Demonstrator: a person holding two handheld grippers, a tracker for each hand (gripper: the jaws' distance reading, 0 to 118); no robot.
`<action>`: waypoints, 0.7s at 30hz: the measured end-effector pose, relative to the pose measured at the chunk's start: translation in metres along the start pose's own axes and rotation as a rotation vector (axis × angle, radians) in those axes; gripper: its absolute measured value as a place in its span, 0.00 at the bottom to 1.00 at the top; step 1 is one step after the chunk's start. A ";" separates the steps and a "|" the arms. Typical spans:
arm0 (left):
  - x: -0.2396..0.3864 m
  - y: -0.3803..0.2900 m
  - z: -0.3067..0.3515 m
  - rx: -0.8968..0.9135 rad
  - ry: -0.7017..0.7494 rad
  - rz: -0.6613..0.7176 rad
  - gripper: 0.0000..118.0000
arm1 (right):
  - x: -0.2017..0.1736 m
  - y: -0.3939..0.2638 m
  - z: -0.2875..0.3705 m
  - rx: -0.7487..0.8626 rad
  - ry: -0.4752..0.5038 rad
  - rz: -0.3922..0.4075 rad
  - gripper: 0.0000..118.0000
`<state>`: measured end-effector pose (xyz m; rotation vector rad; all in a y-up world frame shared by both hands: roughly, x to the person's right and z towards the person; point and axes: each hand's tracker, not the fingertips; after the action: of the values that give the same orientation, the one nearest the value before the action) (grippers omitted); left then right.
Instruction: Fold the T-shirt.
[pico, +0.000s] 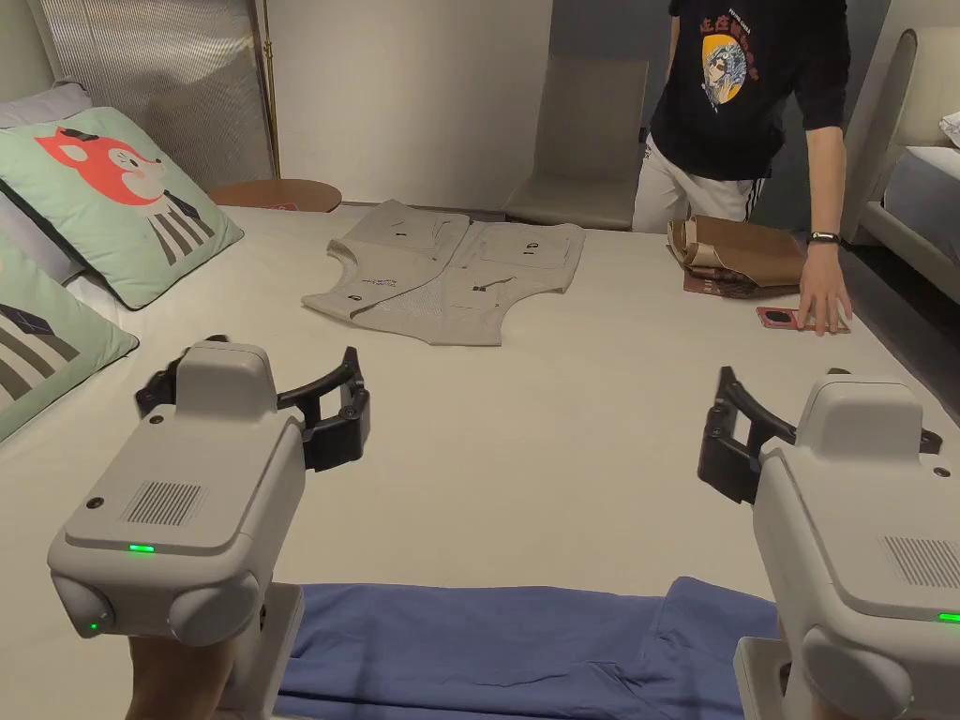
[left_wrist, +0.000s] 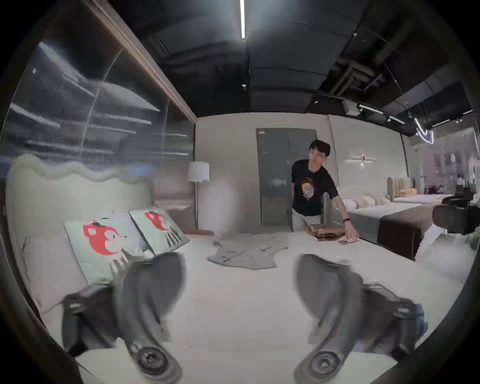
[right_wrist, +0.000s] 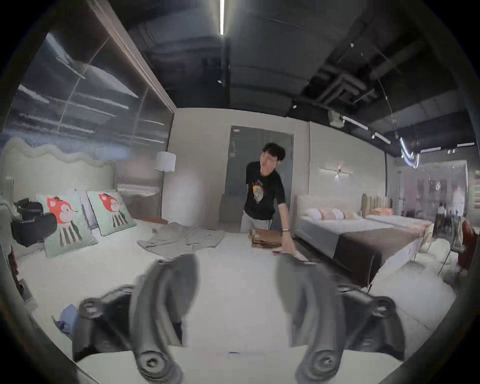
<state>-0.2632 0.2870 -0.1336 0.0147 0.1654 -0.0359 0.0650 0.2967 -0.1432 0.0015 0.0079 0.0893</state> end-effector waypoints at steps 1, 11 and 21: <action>0.000 -0.003 -0.001 0.000 -0.003 0.003 0.33 | -0.002 0.000 0.000 0.007 -0.007 0.013 0.29; -0.009 -0.014 -0.009 -0.030 -0.021 0.009 0.00 | -0.007 -0.001 -0.006 0.019 -0.001 0.040 0.00; -0.089 -0.055 -0.045 -0.473 -0.201 0.483 0.00 | -0.009 0.002 -0.008 0.007 0.010 0.044 0.00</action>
<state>-0.3604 0.2364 -0.1636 -0.4199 -0.0368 0.4824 0.0554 0.2975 -0.1513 0.0086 0.0184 0.1333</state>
